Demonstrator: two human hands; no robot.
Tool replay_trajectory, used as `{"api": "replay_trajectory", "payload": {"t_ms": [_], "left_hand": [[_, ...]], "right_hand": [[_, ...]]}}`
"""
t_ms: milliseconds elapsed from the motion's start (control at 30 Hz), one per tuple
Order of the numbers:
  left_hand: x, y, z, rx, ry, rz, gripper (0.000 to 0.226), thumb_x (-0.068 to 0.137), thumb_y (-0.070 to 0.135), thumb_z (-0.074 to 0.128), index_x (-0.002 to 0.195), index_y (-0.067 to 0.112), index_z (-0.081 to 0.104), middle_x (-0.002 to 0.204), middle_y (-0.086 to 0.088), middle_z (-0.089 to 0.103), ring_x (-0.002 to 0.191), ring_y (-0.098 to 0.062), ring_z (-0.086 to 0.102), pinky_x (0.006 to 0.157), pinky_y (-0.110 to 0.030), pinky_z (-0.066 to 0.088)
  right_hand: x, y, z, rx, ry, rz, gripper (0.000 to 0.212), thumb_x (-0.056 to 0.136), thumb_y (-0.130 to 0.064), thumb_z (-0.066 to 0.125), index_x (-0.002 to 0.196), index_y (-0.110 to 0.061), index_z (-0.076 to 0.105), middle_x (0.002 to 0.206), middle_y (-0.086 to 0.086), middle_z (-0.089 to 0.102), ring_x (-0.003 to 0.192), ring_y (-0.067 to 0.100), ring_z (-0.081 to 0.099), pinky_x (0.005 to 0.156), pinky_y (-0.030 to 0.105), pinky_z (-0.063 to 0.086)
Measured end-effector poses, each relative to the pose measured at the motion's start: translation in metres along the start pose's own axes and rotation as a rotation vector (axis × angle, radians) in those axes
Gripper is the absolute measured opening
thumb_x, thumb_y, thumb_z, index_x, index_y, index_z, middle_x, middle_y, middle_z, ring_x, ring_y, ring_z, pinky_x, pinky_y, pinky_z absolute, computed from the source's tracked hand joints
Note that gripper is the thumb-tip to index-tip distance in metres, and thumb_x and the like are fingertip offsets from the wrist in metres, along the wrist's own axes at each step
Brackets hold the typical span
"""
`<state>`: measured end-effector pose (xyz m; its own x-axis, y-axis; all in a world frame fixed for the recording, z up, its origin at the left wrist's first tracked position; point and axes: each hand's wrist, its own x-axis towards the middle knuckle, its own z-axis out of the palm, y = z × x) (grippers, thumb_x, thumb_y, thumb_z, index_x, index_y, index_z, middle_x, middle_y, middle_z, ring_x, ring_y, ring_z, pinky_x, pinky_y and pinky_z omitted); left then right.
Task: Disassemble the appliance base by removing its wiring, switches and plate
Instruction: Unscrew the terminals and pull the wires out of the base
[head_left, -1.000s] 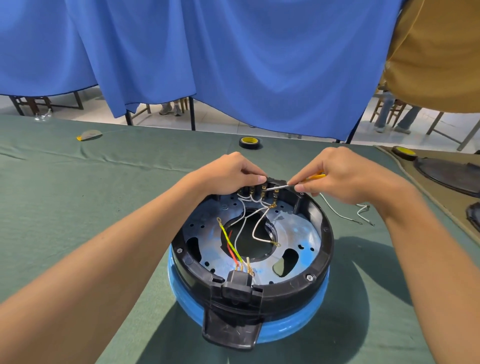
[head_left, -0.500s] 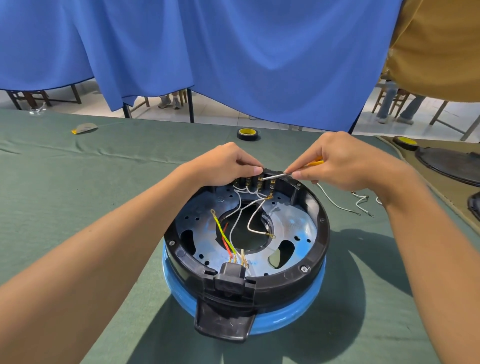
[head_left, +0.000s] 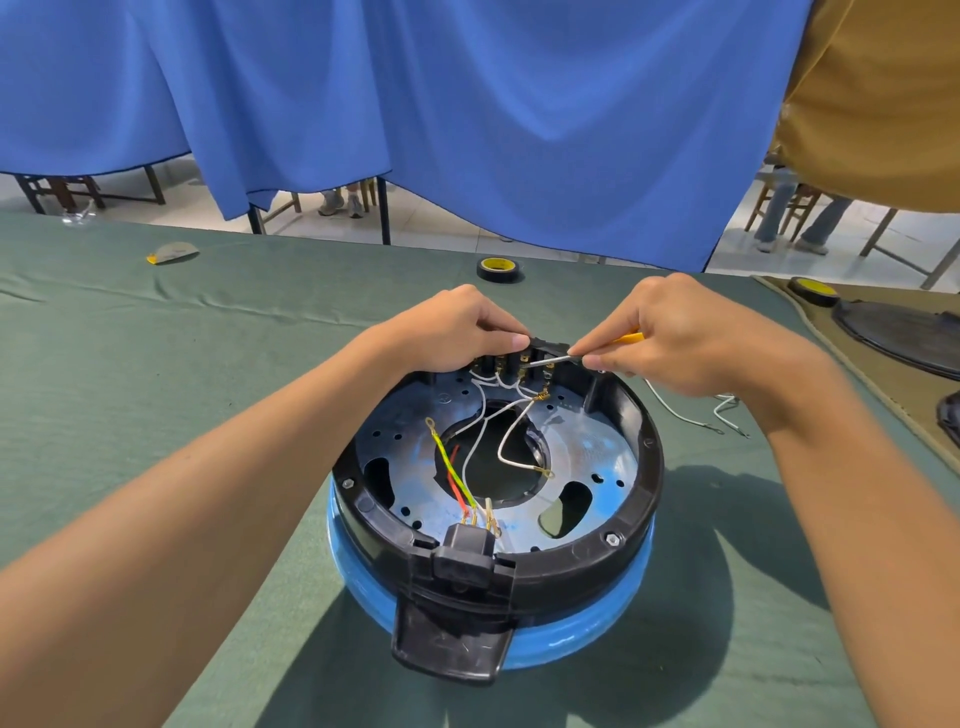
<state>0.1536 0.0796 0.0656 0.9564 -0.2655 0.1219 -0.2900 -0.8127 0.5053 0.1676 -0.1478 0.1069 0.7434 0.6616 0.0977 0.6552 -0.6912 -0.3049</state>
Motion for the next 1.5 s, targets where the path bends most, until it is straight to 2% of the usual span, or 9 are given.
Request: {"api": "replay_trajectory", "payload": {"t_ms": [167, 367, 500, 667, 733, 933, 1233, 1400, 1500], "left_hand": [[0.0, -0.001, 0.0, -0.006, 0.0, 0.004, 0.028, 0.096, 0.03, 0.056, 0.12, 0.021, 0.068, 0.105, 0.016, 0.066, 0.077, 0.008, 0.056, 0.07, -0.004, 0.035], [0.001, -0.001, 0.0, -0.002, -0.001, 0.006, 0.028, 0.097, 0.03, 0.055, 0.12, 0.021, 0.068, 0.088, 0.019, 0.062, 0.063, 0.016, 0.052, 0.061, -0.003, 0.036], [0.0, 0.0, 0.0, -0.01, 0.016, 0.003, 0.028, 0.096, 0.03, 0.056, 0.119, 0.021, 0.069, 0.087, 0.015, 0.07, 0.061, 0.007, 0.054, 0.059, -0.004, 0.036], [-0.001, 0.003, -0.001, -0.018, -0.002, -0.012, 0.028, 0.096, 0.031, 0.056, 0.12, 0.021, 0.068, 0.087, 0.017, 0.067, 0.06, 0.011, 0.054, 0.059, -0.004, 0.036], [-0.001, 0.003, -0.002, -0.021, -0.004, -0.013, 0.028, 0.096, 0.03, 0.056, 0.12, 0.021, 0.068, 0.088, 0.019, 0.066, 0.064, 0.011, 0.056, 0.062, -0.005, 0.038], [-0.003, 0.004, -0.001, -0.012, -0.017, -0.04, 0.028, 0.096, 0.032, 0.057, 0.119, 0.024, 0.069, 0.11, 0.004, 0.072, 0.098, -0.021, 0.065, 0.094, -0.038, 0.048], [0.0, -0.001, 0.001, -0.034, 0.011, -0.002, 0.026, 0.095, 0.031, 0.058, 0.117, 0.022, 0.07, 0.089, 0.021, 0.064, 0.063, 0.018, 0.053, 0.061, 0.0, 0.035], [0.001, -0.002, 0.0, -0.022, 0.013, 0.008, 0.026, 0.095, 0.031, 0.058, 0.117, 0.023, 0.07, 0.089, 0.02, 0.065, 0.066, 0.018, 0.053, 0.063, 0.0, 0.034], [0.0, -0.002, -0.001, -0.025, 0.002, -0.005, 0.026, 0.096, 0.031, 0.057, 0.117, 0.025, 0.07, 0.101, 0.009, 0.072, 0.082, 0.0, 0.062, 0.077, -0.016, 0.045]], "right_hand": [[-0.004, -0.004, -0.005, -0.02, -0.015, -0.008, 0.013, 0.089, -0.028, 0.068, 0.094, -0.036, 0.077, 0.08, -0.016, 0.072, 0.077, 0.005, 0.06, 0.064, 0.022, 0.047], [-0.004, -0.004, 0.002, -0.088, 0.058, -0.001, 0.015, 0.091, -0.031, 0.065, 0.098, -0.037, 0.076, 0.07, -0.028, 0.057, 0.066, 0.005, 0.051, 0.058, 0.025, 0.038], [-0.002, -0.006, 0.001, -0.136, 0.028, 0.016, 0.014, 0.09, -0.038, 0.064, 0.097, -0.044, 0.073, 0.084, -0.015, 0.063, 0.077, 0.011, 0.047, 0.072, 0.038, 0.046], [0.007, -0.005, -0.013, -0.117, -0.049, 0.014, 0.013, 0.088, -0.033, 0.068, 0.091, -0.043, 0.075, 0.055, -0.032, 0.059, 0.064, 0.0, 0.053, 0.062, 0.025, 0.039], [0.017, -0.003, -0.021, -0.079, -0.121, 0.0, 0.014, 0.087, -0.03, 0.07, 0.087, -0.043, 0.076, 0.056, -0.02, 0.064, 0.058, -0.006, 0.054, 0.053, 0.016, 0.039], [0.05, 0.001, -0.04, -0.038, -0.345, -0.03, 0.013, 0.086, -0.024, 0.072, 0.093, -0.033, 0.078, 0.06, -0.008, 0.068, 0.056, 0.003, 0.049, 0.046, 0.006, 0.033], [0.084, -0.008, -0.047, -0.094, -0.564, 0.084, 0.016, 0.083, -0.02, 0.075, 0.084, -0.035, 0.079, 0.071, 0.002, 0.073, 0.069, 0.022, 0.043, 0.057, 0.028, 0.031], [0.088, -0.011, -0.049, -0.108, -0.567, 0.083, 0.016, 0.083, -0.02, 0.075, 0.085, -0.036, 0.079, 0.072, 0.001, 0.072, 0.073, 0.022, 0.044, 0.058, 0.028, 0.032], [0.08, -0.003, -0.047, -0.085, -0.493, 0.025, 0.017, 0.083, -0.023, 0.075, 0.085, -0.039, 0.078, 0.068, -0.004, 0.071, 0.069, 0.019, 0.045, 0.059, 0.029, 0.035]]}}
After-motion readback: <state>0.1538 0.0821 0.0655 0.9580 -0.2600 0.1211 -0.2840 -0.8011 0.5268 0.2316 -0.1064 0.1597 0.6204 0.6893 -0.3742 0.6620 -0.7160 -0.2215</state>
